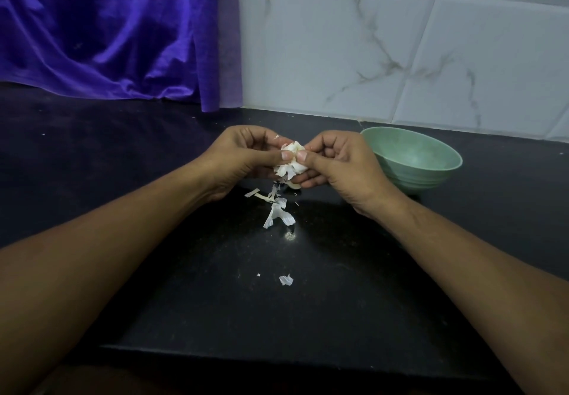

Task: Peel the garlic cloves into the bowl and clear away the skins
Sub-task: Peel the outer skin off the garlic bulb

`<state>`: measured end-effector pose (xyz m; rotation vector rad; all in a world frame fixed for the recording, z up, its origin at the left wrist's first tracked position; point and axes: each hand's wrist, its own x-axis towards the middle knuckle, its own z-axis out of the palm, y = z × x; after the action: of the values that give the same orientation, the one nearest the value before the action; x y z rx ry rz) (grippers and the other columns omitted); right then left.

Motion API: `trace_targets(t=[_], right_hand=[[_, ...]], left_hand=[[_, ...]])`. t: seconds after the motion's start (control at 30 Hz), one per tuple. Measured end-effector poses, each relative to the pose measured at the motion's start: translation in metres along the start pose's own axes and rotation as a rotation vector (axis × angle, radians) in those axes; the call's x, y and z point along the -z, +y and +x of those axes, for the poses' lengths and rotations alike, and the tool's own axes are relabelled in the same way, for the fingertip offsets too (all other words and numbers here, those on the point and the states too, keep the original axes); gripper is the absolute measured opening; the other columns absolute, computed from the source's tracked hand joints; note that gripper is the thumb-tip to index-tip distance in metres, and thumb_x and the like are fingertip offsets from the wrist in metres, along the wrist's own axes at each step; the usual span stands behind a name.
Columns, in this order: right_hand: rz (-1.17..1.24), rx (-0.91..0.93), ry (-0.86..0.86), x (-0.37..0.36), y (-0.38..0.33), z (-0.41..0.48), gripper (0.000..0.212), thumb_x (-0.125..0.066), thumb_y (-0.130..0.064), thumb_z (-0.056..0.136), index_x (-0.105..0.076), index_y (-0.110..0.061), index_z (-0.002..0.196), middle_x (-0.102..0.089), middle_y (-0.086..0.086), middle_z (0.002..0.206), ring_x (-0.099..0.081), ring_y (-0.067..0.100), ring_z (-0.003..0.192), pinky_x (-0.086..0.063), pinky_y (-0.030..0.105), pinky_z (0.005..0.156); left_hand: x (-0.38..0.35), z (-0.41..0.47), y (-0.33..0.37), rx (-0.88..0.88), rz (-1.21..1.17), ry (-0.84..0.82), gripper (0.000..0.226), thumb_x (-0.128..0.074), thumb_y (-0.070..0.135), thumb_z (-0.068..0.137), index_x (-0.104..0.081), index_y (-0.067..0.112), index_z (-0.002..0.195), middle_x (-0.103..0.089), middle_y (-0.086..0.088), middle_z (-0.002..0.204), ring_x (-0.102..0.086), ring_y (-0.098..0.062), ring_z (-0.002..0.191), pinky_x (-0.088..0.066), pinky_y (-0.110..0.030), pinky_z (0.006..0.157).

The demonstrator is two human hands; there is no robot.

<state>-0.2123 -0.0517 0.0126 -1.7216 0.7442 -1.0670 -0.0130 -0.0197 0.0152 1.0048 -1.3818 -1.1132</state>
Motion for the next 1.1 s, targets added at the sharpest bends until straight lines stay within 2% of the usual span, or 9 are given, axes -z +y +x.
trace_targets(t=[0.2,0.37,0.5,0.6,0.7,0.77,0.87,1.1], right_hand=[[0.06,-0.017,0.004,-0.0005,0.0018,-0.0005,0.005,-0.067,0.001,0.096,-0.064,0.003,0.092,-0.076,0.02,0.08,-0.077,0.028,0.068,-0.065,0.035,0.064],[0.095,-0.015,0.033,-0.0013,0.0017,-0.0009,0.006,-0.068,-0.002,0.097,-0.065,0.003,0.095,-0.077,0.019,0.08,-0.078,0.028,0.07,-0.065,0.036,0.067],[0.095,-0.012,0.017,-0.0013,0.0015,-0.001,0.016,-0.069,-0.005,0.097,-0.063,0.008,0.104,-0.076,0.021,0.087,-0.077,0.033,0.073,-0.066,0.039,0.068],[0.11,-0.015,0.024,0.0001,-0.0021,-0.0009,0.021,-0.076,-0.008,0.091,-0.063,0.004,0.104,-0.075,0.021,0.086,-0.076,0.031,0.072,-0.065,0.037,0.065],[0.097,-0.022,0.018,-0.0003,-0.0031,-0.0022,0.026,-0.081,-0.01,0.085,-0.063,0.0,0.102,-0.073,0.018,0.082,-0.073,0.031,0.07,-0.065,0.04,0.066],[0.098,-0.038,0.015,-0.0004,-0.0021,-0.002,0.024,-0.081,-0.009,0.086,-0.063,-0.002,0.102,-0.072,0.015,0.08,-0.074,0.031,0.068,-0.065,0.042,0.067],[0.114,-0.046,0.016,0.0017,-0.0003,0.0006,0.016,-0.075,-0.005,0.092,-0.064,-0.001,0.102,-0.074,0.016,0.081,-0.076,0.031,0.069,-0.065,0.044,0.071],[0.022,-0.044,0.013,0.0025,0.0028,0.0029,0.013,-0.072,0.002,0.092,-0.063,0.002,0.102,-0.071,0.022,0.081,-0.076,0.028,0.068,-0.065,0.036,0.063]], left_hand=[[0.0008,0.0011,-0.0011,0.012,-0.023,-0.008,0.028,-0.079,0.01,0.074,-0.074,0.006,0.101,-0.078,-0.003,0.086,-0.074,-0.01,0.073,-0.059,-0.02,0.061],[0.0005,0.0029,-0.0011,0.015,-0.077,0.014,0.025,-0.08,0.009,0.072,-0.075,0.008,0.096,-0.078,-0.004,0.089,-0.075,-0.012,0.077,-0.06,-0.022,0.063],[-0.0018,0.0017,-0.0006,0.0,-0.061,0.027,0.024,-0.08,0.008,0.078,-0.074,0.007,0.101,-0.077,-0.003,0.088,-0.074,-0.009,0.075,-0.058,-0.019,0.061],[-0.0041,0.0011,0.0019,-0.032,-0.04,0.024,0.019,-0.073,0.001,0.088,-0.072,0.007,0.106,-0.077,0.001,0.086,-0.072,-0.004,0.072,-0.054,-0.016,0.057],[-0.0046,-0.0004,0.0016,-0.03,-0.034,-0.013,0.032,-0.074,0.008,0.084,-0.072,0.005,0.117,-0.078,-0.003,0.096,-0.073,-0.008,0.078,-0.057,-0.018,0.06],[-0.0042,-0.0007,0.001,-0.024,-0.017,-0.027,0.039,-0.075,0.011,0.082,-0.072,0.004,0.121,-0.078,-0.005,0.101,-0.073,-0.009,0.081,-0.058,-0.02,0.062],[-0.0026,0.0012,-0.0013,-0.032,-0.007,-0.002,0.033,-0.073,0.003,0.088,-0.071,0.004,0.12,-0.078,-0.009,0.103,-0.074,-0.01,0.083,-0.057,-0.019,0.062],[-0.0008,0.0038,-0.006,-0.054,0.064,0.013,0.03,-0.075,0.001,0.088,-0.072,-0.001,0.118,-0.078,-0.012,0.101,-0.073,-0.011,0.079,-0.056,-0.018,0.061]])
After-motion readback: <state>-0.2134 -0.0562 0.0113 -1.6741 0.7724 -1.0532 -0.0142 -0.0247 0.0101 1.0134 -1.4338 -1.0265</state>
